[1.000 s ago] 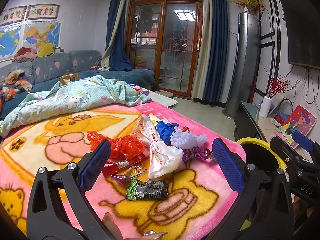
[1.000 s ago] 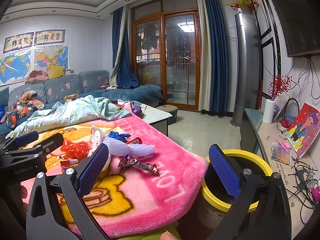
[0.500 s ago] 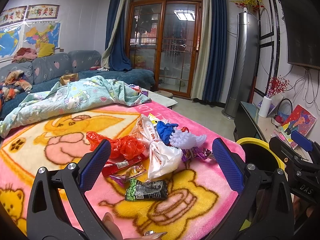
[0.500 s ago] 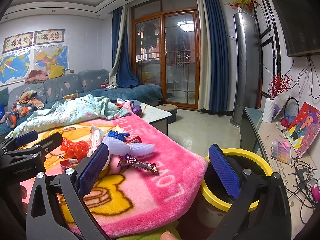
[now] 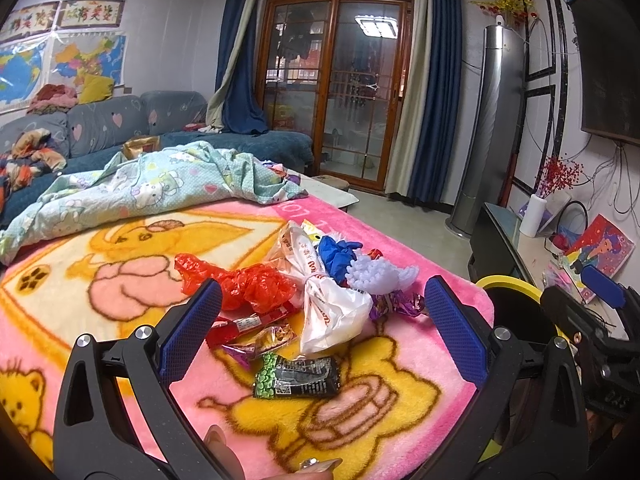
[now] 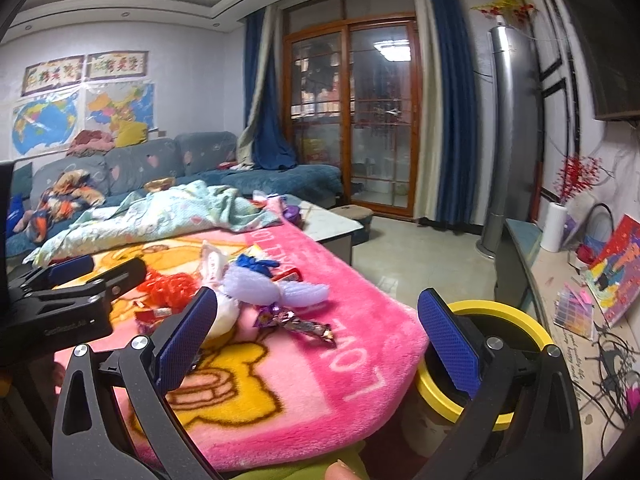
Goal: Collect trash
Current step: 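Reach the left gripper to the red plastic bag and close on it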
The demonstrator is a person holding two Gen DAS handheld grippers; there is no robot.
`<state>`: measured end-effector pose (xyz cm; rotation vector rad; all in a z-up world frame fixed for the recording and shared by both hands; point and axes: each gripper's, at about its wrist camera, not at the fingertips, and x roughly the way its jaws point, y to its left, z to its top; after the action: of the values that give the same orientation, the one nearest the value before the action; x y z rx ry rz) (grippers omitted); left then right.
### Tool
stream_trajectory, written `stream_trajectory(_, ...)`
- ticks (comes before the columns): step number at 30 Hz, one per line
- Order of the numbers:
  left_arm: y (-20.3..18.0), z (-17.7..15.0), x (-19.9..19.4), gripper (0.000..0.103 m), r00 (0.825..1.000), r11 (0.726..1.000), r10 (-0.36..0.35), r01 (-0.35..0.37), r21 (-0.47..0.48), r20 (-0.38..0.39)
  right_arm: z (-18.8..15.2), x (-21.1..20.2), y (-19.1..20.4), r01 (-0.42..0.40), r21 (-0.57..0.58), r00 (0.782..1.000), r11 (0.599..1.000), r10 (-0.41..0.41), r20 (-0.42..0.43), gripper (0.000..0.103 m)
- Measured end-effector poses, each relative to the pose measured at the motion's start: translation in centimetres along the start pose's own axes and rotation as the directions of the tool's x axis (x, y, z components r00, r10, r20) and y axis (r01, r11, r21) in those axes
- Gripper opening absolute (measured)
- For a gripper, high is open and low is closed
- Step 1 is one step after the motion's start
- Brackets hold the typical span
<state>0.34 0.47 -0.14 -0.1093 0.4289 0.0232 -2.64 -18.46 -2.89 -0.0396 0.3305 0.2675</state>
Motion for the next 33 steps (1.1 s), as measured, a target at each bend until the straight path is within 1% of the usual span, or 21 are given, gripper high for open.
stream_trajectory(5,1.8,0.2,0.8,0.093,1.000,0.999,0.010,-0.011,-0.051,-0.025,0.1,1.1,1.4,-0.057,-0.076,0.998,0.995,0.055,-0.031,0.097)
stream_trajectory(9,3.1,0.4,1.3,0.093,0.999,0.997,0.022,-0.024,-0.079,-0.033,-0.1,2.8,2.1,-0.112,-0.113,0.991,0.987,0.102,-0.090,0.097)
stream_trajectory(13,4.7,0.6,2.3,0.093,0.996,0.992,0.066,-0.072,-0.105,-0.060,-0.2,4.6,2.5,-0.154,-0.135,0.981,0.979,0.135,-0.139,0.097)
stream_trajectory(17,6.5,0.9,3.3,0.093,0.991,0.985,0.110,-0.120,-0.128,-0.077,-0.4,6.1,2.4,-0.173,-0.158,0.974,0.972,0.145,-0.173,0.096)
stream_trajectory(20,8.0,1.1,4.5,0.093,0.984,0.977,0.145,-0.159,-0.142,-0.101,-0.7,7.5,2.5,-0.184,-0.193,0.969,0.964,0.145,-0.199,0.086)
stream_trajectory(25,10.1,1.3,7.2,0.093,0.969,0.969,0.175,-0.201,-0.145,-0.174,-1.5,9.7,2.0,-0.196,-0.197,0.958,0.961,0.145,-0.246,0.082)
stream_trajectory(28,11.3,1.3,9.1,0.093,0.962,0.968,0.157,-0.195,-0.157,-0.224,-1.8,11.2,1.8,-0.194,-0.204,0.952,0.959,0.133,-0.276,0.078)
stream_trajectory(30,12.1,1.3,10.3,0.093,0.956,0.967,0.148,-0.193,-0.165,-0.252,-2.2,12.2,1.7,-0.194,-0.217,0.947,0.957,0.124,-0.297,0.073)
stream_trajectory(33,13.2,1.5,11.8,0.093,0.958,0.967,0.113,-0.168,-0.194,-0.265,-2.7,13.4,1.9,-0.193,-0.240,0.940,0.951,0.109,-0.323,0.066)
